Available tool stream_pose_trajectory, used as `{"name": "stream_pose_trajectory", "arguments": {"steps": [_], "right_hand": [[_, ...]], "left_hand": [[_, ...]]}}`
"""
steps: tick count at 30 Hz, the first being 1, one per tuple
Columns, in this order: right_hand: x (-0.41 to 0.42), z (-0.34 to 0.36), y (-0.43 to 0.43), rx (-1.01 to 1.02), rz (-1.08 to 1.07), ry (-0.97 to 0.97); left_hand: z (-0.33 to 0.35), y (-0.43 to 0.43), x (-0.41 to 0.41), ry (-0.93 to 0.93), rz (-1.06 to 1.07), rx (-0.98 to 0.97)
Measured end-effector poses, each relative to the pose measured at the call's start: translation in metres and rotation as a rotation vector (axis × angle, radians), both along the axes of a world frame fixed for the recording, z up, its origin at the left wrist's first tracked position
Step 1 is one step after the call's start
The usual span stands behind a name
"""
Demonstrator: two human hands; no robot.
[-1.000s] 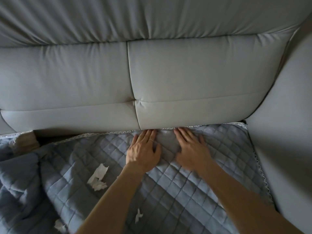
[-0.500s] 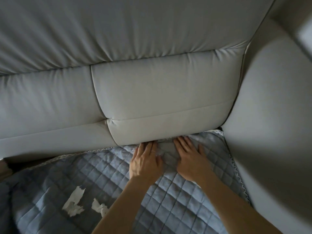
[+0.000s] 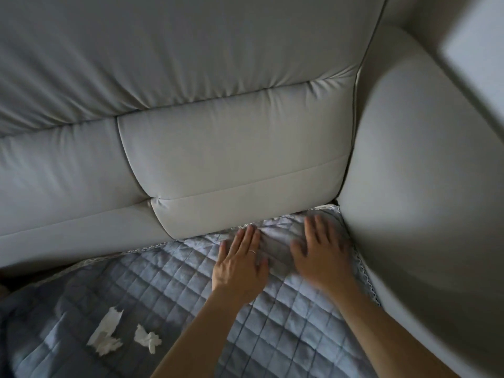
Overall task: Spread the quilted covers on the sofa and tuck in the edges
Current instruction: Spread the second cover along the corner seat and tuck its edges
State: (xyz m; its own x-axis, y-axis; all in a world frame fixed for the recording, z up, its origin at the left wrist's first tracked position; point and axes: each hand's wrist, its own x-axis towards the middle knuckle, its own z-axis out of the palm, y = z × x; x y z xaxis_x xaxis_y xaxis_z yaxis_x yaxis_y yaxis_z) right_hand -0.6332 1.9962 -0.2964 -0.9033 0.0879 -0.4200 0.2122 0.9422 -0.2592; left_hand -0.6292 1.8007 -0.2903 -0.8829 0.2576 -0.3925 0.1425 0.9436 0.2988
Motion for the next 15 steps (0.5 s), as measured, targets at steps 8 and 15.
{"name": "stream_pose_trajectory", "arguments": {"steps": [8, 15], "right_hand": [[-0.009, -0.032, 0.026, 0.000, -0.091, 0.070], [0.016, 0.021, -0.039, -0.005, -0.106, 0.035]], "left_hand": [[-0.014, 0.001, -0.023, -0.011, 0.011, -0.014], [0.005, -0.003, 0.056, 0.067, 0.011, 0.015]]}}
